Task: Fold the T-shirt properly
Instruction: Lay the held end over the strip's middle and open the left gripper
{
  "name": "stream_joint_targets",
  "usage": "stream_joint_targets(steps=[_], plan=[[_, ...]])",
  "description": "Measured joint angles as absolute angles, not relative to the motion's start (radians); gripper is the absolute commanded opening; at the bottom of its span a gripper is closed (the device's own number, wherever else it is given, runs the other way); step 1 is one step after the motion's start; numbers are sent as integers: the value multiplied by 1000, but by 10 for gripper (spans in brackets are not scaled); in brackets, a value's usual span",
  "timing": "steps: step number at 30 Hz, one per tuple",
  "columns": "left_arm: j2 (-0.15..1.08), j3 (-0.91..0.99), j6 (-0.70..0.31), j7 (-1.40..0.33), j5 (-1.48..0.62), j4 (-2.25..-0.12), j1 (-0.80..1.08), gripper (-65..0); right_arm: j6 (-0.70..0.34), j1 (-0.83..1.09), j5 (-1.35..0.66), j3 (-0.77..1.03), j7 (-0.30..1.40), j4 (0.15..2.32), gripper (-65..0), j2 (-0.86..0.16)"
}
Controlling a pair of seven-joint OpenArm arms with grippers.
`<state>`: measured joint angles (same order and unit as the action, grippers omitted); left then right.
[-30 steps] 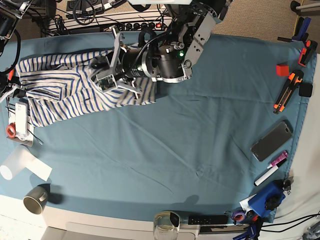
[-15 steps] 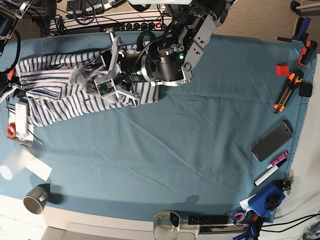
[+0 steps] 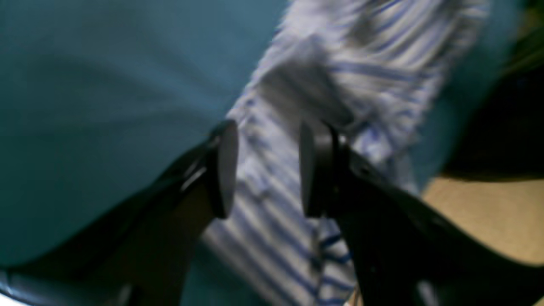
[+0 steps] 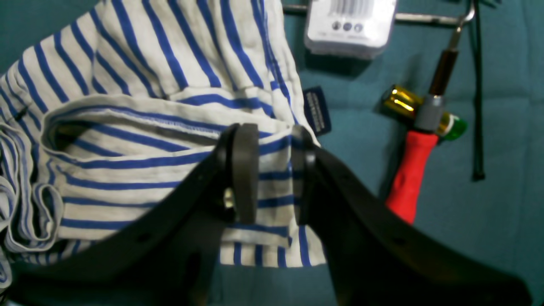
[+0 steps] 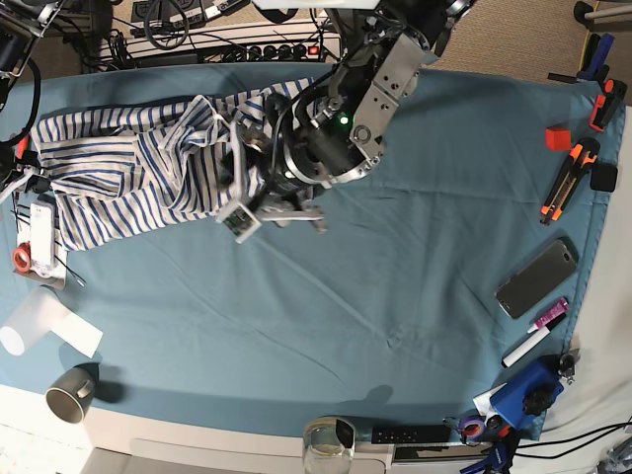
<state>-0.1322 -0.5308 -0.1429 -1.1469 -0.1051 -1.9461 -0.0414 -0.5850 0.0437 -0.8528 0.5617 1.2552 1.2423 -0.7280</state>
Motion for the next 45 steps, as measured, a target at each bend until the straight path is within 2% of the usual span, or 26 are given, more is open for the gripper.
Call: stream_joint_targets(steps=[6,14,28,36,40,45], plan=[[-132,-531,-35,-1196,2,-1946,6,-364,-585,44,-809,562,1237,1242,-508,-728],[-132,-529,56,-1238,139,-1946,53,-364,-585,44,-809,562,1236,1242,-508,-728],[-132,-464,44,-1251,120,-1946,123,-364,-585,44,-809,562,1230,1242,-508,-728],[-132,-374,1,-1234,-22,-1943,150,-364,-585,44,-809,562,1230,1242,-508,-728],[-132,-351,-47,-1219,-77,-1860,147,-364,-585,44,-809,562,1234,1242,-508,-728],[-132,-345,-50,-1211,-104,-1750,94,-364,-585,44,-810,562,1237,1242,-508,-728]])
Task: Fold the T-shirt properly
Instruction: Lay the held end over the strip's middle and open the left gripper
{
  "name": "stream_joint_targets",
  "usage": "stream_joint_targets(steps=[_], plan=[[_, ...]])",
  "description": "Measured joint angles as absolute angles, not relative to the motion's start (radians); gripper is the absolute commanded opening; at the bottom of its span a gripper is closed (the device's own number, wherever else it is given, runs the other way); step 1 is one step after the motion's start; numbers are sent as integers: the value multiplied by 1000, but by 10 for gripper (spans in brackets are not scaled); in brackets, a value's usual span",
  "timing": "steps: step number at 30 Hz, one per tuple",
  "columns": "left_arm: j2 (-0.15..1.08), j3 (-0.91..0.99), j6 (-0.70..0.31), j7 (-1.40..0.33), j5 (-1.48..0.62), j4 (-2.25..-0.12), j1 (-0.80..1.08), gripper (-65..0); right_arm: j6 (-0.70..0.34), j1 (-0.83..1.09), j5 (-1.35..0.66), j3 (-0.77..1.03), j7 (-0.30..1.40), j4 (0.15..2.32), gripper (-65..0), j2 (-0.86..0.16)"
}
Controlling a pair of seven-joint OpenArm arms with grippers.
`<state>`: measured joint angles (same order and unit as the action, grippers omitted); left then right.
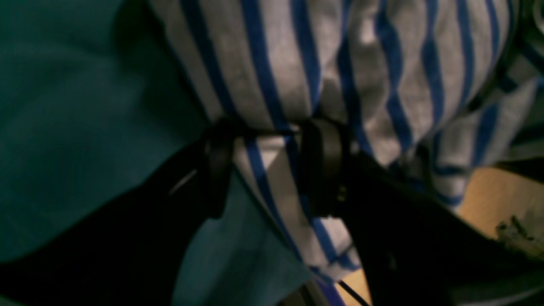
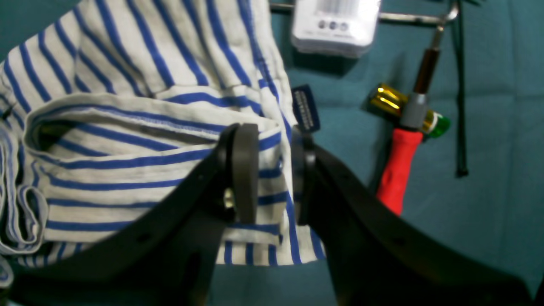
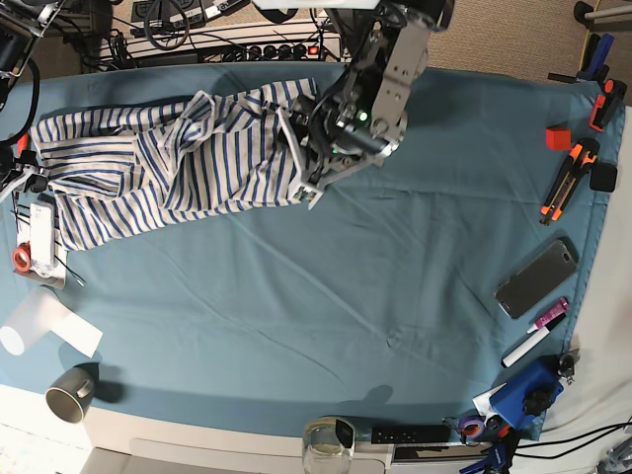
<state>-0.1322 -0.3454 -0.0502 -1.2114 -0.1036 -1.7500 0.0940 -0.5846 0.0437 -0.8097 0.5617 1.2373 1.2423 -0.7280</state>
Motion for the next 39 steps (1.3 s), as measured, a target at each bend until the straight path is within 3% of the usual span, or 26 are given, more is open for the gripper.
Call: stream_joint_targets(steps=[3,5,7,9,13,27,39], plan=[[-132,-345,-50,-1240,-127,-1739,70,-366,-585,44,-809,562,1237,1242,-508,-728],[-132,-345,-50,-1249,-133,-1736,60,-407,-585,44,-809,562,1237,1242,-508,-728],[-132,-345,-49,-1250,-134,-1734,55,-508,-585,44,-809,562,1237,1242,-508,-728],[-132,-345,-50,-1247,-139,-1733,53,-648,-585,44,-809,562,1237,1242,-508,-728],[-132,-345,-100,-1246,-134,-1734,51,-650,-585,44,-810,562,1237,1242,-508,-728],[-132,-345,-102,-1249,-132,-1782,-31,-650,-585,44,-809,562,1237,1242,-508,-728],[-132,-346,-91,-1246,47,-1782,-35,-650,-585,44,-809,562,1230,1242,-508,-728]])
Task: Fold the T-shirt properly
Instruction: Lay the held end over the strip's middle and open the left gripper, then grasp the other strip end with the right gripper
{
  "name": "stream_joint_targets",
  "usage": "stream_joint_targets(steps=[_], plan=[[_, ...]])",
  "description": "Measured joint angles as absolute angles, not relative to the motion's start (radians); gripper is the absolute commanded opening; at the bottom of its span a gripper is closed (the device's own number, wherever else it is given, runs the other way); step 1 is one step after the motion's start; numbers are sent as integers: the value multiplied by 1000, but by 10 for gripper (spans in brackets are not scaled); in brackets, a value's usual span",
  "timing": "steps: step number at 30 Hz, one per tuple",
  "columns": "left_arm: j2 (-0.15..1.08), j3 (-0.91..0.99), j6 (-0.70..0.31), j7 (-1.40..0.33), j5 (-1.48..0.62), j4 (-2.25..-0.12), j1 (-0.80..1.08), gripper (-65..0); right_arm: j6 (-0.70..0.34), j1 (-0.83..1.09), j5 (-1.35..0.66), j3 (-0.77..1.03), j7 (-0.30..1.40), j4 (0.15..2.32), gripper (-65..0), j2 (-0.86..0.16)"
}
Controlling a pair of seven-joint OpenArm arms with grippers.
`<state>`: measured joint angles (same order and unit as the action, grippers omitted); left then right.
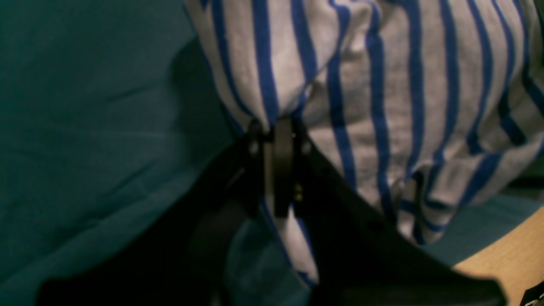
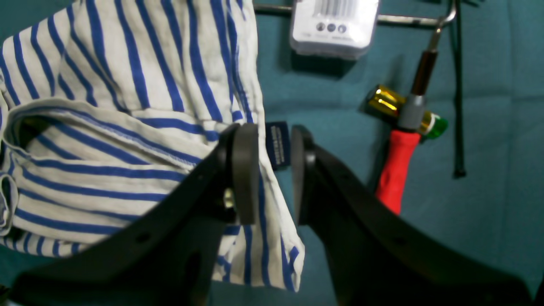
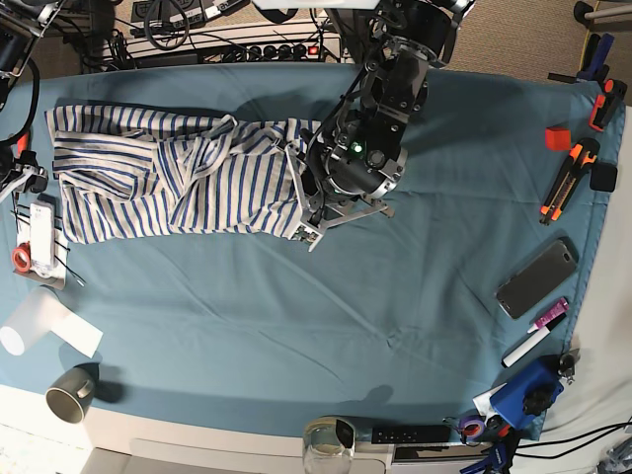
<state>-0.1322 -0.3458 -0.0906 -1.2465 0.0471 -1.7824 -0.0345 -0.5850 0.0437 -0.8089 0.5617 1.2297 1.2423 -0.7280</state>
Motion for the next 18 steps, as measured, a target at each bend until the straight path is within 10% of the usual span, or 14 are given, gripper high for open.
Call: stream_joint_targets(steps=[18], plan=[[-99,-52,-112,-1168,57,-1782,-101,-650,-585,44,-809,562,1214,1242,-508,-728]])
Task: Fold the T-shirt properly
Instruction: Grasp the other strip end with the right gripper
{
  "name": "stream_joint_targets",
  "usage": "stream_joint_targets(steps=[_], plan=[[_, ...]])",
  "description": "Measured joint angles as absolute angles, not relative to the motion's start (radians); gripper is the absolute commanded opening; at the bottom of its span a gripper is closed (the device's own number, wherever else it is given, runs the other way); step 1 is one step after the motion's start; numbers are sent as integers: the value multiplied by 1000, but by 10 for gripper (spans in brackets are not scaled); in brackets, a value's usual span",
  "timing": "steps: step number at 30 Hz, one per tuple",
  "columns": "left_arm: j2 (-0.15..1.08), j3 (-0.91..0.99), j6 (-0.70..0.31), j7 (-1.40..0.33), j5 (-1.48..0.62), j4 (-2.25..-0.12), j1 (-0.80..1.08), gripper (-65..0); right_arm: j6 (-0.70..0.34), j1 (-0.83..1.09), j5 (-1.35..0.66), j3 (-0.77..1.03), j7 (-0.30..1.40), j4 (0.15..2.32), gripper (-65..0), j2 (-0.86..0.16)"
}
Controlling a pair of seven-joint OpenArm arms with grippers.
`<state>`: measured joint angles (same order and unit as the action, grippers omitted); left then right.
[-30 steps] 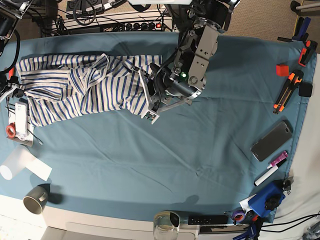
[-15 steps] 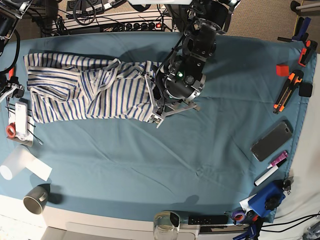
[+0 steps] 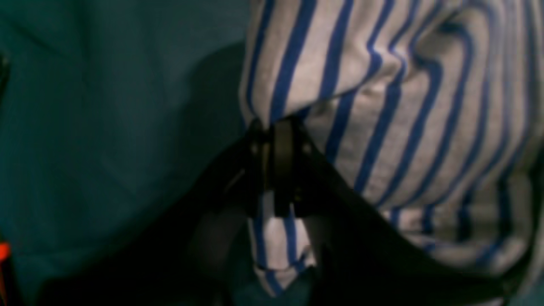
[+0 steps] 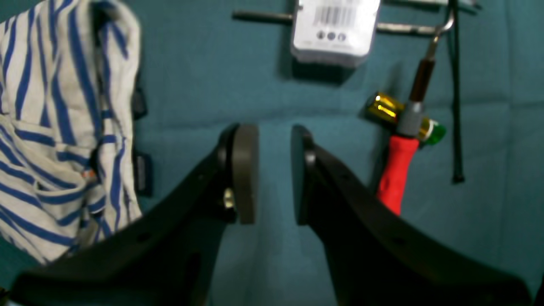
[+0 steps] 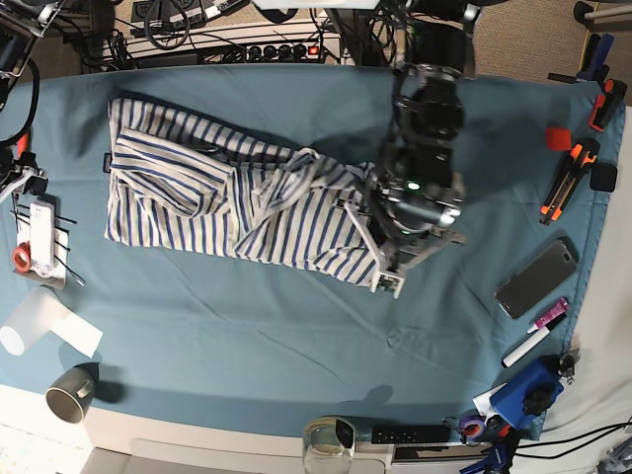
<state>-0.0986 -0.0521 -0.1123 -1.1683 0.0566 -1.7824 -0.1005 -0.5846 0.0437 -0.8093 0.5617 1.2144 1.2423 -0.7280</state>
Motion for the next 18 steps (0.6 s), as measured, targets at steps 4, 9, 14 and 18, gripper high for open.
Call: stream_joint_targets(steps=[4,9,14,18], plan=[[-49,-33,-113,-1170,-31,-1782,-98,-650,-585,44,-813,562,1214,1242,-508,-728],[-38,-37,-122,-1169,-31,-1782,-98,-650,-650,44,-927,562,1240,1242,-430,-728],[-35,-37,-124,-1169,-39,-1782,-98,-650,-655,20,-1042,562,1300,1242,-384,-712],[-33,-37,-124,-1169,-65,-1782,-98,-650,-653,-29,-1062,563,1374,1242,-384,-629]])
